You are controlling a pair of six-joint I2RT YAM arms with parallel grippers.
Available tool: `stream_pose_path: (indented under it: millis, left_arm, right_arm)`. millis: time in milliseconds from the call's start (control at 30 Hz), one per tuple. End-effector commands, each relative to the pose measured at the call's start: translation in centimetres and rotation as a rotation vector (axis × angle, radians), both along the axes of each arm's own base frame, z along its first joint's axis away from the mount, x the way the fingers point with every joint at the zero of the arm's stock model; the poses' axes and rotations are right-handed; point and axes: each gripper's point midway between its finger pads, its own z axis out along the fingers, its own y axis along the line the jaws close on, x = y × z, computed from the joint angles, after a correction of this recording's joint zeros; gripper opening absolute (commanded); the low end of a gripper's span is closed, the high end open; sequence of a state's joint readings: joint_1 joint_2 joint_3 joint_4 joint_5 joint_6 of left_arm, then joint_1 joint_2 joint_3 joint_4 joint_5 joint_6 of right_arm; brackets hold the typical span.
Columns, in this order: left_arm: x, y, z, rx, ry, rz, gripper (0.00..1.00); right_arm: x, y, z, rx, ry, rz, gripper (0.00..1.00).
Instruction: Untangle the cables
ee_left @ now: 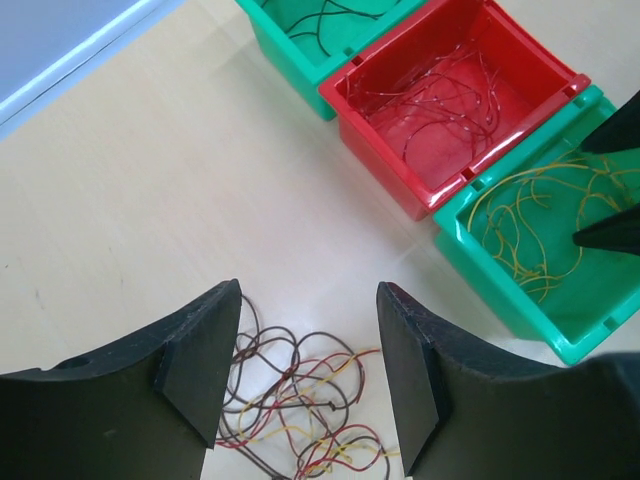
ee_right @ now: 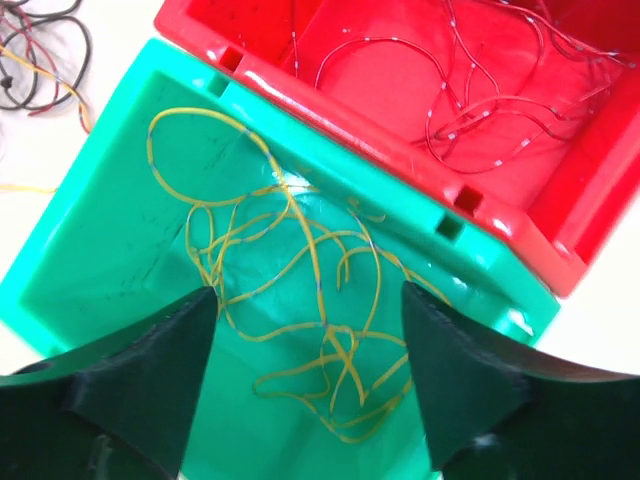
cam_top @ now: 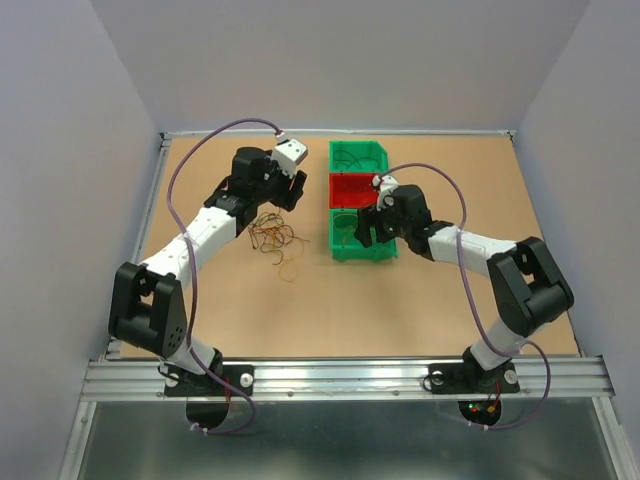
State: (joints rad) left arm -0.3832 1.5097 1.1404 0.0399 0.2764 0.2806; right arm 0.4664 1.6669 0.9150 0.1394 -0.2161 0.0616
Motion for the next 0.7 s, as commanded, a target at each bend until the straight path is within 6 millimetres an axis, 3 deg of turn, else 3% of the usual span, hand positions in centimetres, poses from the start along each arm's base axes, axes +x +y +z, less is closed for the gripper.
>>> stream_pose_path:
  millis: [0,300,467,600,667]
  left_arm:
    - [-0.4,1.8,2.0,0.049,-0.042,0.03,0.68]
    - [-4.1,3.8,-1.9,0.19,0.067,-0.045,0.69]
    - [-6.3,5.9,-1.9,0.208,0.036,-0.06,0.69]
    - [-8.8,6.8,-3.4,0.215,0.056,-0.121,0.69]
    - [-9.1,7.1,-3.6,0.21,0.046,-0.114,0.69]
  right_arm:
    - [0.3,-0.3,3.4,0.052,-0.112,-0.043,0.86]
    - [-1.1,-1.5,5.7,0.094,-0.184,-0.075,0.87]
    - [-2.1,-1.5,6.6,0.116,-0.202,-0.052,0.87]
    - [-4.0,0.5,7.3,0.168,-0.194,0.075,0.85]
    - [-4.9,1.9,7.7,0.19,-0.193,0.143,0.85]
